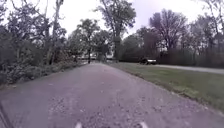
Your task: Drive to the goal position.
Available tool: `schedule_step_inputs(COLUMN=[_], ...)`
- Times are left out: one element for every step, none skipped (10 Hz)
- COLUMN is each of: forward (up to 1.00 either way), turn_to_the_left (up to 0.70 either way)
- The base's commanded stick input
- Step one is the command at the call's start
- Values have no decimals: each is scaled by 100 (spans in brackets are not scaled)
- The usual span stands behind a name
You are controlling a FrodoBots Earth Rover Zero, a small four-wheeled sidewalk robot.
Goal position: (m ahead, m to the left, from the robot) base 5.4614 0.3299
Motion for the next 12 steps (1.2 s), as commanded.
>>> schedule_step_inputs(forward=[70,70,70,70,70,70,70,70,70,70,70,70], turn_to_the_left=[0,0,0,0,0,0,0,0,0,0,1,14])
